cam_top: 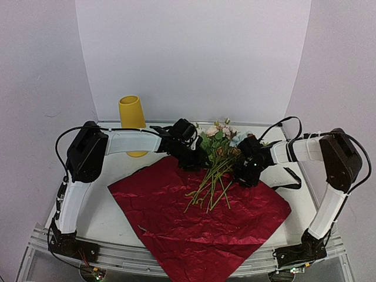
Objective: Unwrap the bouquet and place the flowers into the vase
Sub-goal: Pick up the fake flower from the wrapping paper.
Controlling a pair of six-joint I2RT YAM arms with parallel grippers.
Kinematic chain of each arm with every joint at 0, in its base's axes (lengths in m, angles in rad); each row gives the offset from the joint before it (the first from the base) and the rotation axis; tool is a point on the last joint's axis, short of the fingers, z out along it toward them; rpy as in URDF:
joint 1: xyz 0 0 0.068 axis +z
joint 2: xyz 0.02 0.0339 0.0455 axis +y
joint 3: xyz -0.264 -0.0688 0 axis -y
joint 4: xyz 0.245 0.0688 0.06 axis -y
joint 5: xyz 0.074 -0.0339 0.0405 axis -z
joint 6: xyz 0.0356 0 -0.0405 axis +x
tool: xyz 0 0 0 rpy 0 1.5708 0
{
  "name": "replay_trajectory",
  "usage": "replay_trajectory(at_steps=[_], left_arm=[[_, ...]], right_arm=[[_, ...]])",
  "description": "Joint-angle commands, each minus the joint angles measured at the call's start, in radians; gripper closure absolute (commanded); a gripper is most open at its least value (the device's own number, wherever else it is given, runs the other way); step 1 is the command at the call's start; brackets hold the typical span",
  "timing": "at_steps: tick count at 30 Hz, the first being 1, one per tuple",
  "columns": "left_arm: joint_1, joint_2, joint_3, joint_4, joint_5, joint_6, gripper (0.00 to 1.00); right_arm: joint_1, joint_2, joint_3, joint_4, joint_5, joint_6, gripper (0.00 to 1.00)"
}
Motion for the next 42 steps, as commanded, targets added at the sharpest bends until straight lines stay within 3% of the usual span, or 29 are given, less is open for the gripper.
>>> replay_trajectory(at_steps=[1, 12, 23, 32, 34, 36, 42], left_arm=[[-0.001, -0.064, 0.018, -0.002, 0.023, 0.029, 0.42], [0.000, -0.027, 0.067, -0.013, 0.044, 0.019, 0.43], [0.003, 0.004, 0.112, -0.017, 0.049, 0.022, 0.43], [0.019, 0.002, 0.109, -0.025, 0.050, 0.032, 0.43], [0.023, 0.002, 0.109, -0.027, 0.053, 0.036, 0.44], [0.026, 0.002, 0.110, -0.030, 0.054, 0.040, 0.43], [0.032, 0.015, 0.128, -0.036, 0.058, 0.048, 0.44]], right_arm=[[0.001, 0.023, 0.050, -0.041, 0.031, 0.022, 0.68], [0.001, -0.081, -0.016, 0.005, 0.046, 0.044, 0.65], [0.002, 0.040, 0.075, 0.029, 0.019, 0.026, 0.63], [-0.009, 0.109, 0.102, 0.029, 0.015, 0.051, 0.70], [-0.009, 0.111, 0.105, 0.026, 0.014, 0.055, 0.77], [-0.013, 0.097, 0.103, 0.020, 0.025, 0.059, 0.85], [-0.022, -0.024, 0.060, -0.009, 0.114, 0.076, 0.91]])
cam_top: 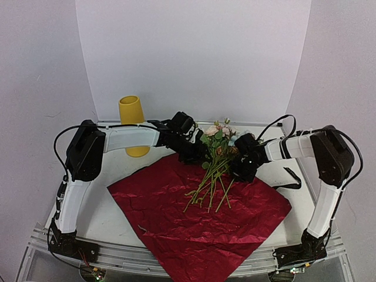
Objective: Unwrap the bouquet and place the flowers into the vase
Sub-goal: Pick up the fake flower from the wrapping paper.
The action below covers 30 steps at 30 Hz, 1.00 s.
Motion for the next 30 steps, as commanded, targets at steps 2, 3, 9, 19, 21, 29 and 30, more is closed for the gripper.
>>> replay_trajectory(at_steps=[2, 3, 9, 19, 21, 29, 30], left_arm=[[0.007, 0.021, 0.068, -0.012, 0.019, 0.023, 0.44], [0.007, 0.024, 0.073, -0.013, 0.020, 0.024, 0.44], [0.009, 0.025, 0.083, -0.017, 0.015, 0.030, 0.44], [0.014, -0.020, 0.056, -0.023, -0.032, 0.045, 0.44], [0.015, -0.030, 0.051, -0.024, -0.043, 0.046, 0.44], [0.015, -0.090, 0.089, -0.024, -0.052, 0.040, 0.43], [0.015, -0.097, 0.100, -0.024, -0.050, 0.039, 0.42]], right_arm=[[-0.016, -0.160, -0.028, -0.073, 0.109, 0.025, 0.95], [-0.018, -0.175, -0.036, -0.080, 0.121, 0.028, 0.96], [-0.053, -0.268, -0.072, -0.139, 0.179, 0.052, 1.00], [-0.133, -0.398, -0.118, -0.212, 0.264, -0.004, 1.00], [-0.136, -0.427, -0.113, -0.211, 0.266, -0.065, 0.99], [-0.136, -0.612, -0.117, -0.063, 0.133, -0.409, 1.00], [-0.136, -0.638, -0.119, -0.043, 0.106, -0.435, 0.99]])
